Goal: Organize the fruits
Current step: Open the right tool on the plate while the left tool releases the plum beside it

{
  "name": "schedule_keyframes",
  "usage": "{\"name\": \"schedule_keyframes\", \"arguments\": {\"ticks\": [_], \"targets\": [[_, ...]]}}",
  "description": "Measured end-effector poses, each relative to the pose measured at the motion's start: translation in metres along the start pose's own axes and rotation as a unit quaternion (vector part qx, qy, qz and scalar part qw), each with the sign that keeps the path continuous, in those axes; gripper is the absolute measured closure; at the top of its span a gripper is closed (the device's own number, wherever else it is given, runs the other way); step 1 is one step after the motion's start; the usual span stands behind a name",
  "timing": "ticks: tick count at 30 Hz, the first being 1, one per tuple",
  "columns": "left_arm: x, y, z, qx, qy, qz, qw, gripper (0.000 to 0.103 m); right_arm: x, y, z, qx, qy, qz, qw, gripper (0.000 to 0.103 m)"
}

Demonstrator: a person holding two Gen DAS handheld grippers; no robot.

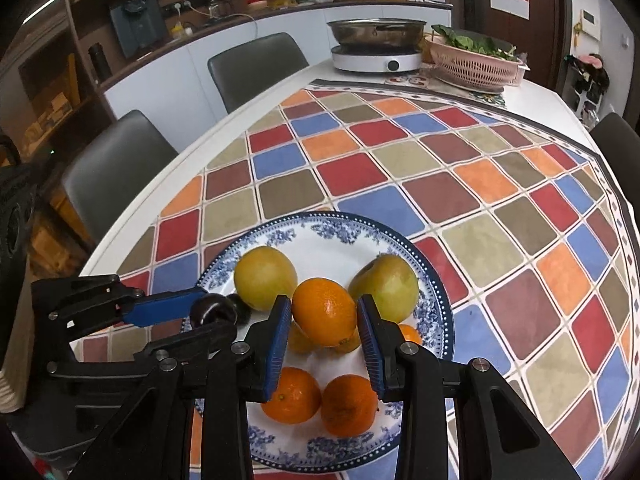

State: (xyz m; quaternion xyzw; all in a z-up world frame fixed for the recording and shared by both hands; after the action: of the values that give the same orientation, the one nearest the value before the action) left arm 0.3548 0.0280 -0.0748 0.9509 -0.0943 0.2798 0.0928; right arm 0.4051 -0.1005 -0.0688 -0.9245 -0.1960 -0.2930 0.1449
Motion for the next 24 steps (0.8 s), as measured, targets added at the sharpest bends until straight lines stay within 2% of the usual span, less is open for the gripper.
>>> {"name": "schedule_keyframes", "arguments": {"ticks": [5,9,14,21,24], "targets": [[-0.002,0.001,0.007,0.001,-0.011,0.004,0.9999,0.075,-0.002,0.001,0.007,0.003,-0.005,0.003,1.0,0.068],[-0.002,0.0,0.008,-0.004,-0.015,-0.004,0.9999,0.063,-0.002,0.003,0.008,0.009,-0.003,0.012,1.0,0.067],[-0.004,0.001,0.0,0.01,-0.007,0.003,0.9999,0.063,-0.004,0.005,0.001,0.002,0.01,0.014,1.0,0.064],[-0.009,0.006,-0.028,0.029,0.027,0.007,0.9992,0.063,-0.015,0.003,-0.025,-0.006,0.036,0.022,0.999,0.064],[-0.012,0.011,-0.047,0.04,0.054,0.013,0.9977,0.063,-0.022,0.0,-0.043,-0.009,0.052,0.024,0.998,0.064]]}}
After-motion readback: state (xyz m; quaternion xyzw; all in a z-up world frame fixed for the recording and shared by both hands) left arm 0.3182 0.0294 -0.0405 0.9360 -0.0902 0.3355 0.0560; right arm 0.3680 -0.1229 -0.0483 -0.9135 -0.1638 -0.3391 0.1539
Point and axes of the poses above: each gripper's, at about its wrist camera, not at the fingertips, and z roughly the way its jaws point, y to its right, x to its top, the point moved 2 cm from there along z, roughly the way its jaws point
